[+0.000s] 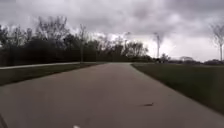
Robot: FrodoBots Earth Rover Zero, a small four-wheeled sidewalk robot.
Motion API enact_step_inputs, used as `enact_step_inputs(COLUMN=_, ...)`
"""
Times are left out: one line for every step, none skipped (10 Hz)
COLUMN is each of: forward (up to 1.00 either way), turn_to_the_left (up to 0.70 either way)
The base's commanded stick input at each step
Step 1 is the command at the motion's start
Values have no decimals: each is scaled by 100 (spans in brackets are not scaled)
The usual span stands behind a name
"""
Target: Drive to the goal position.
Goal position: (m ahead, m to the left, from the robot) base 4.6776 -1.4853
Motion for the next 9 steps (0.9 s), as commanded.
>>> enact_step_inputs(forward=100, turn_to_the_left=0)
enact_step_inputs(forward=100, turn_to_the_left=0)
enact_step_inputs(forward=100, turn_to_the_left=0)
enact_step_inputs(forward=100, turn_to_the_left=0)
enact_step_inputs(forward=100, turn_to_the_left=0)
enact_step_inputs(forward=100, turn_to_the_left=0)
enact_step_inputs(forward=100, turn_to_the_left=0)
enact_step_inputs(forward=100, turn_to_the_left=0)
enact_step_inputs(forward=100, turn_to_the_left=0)
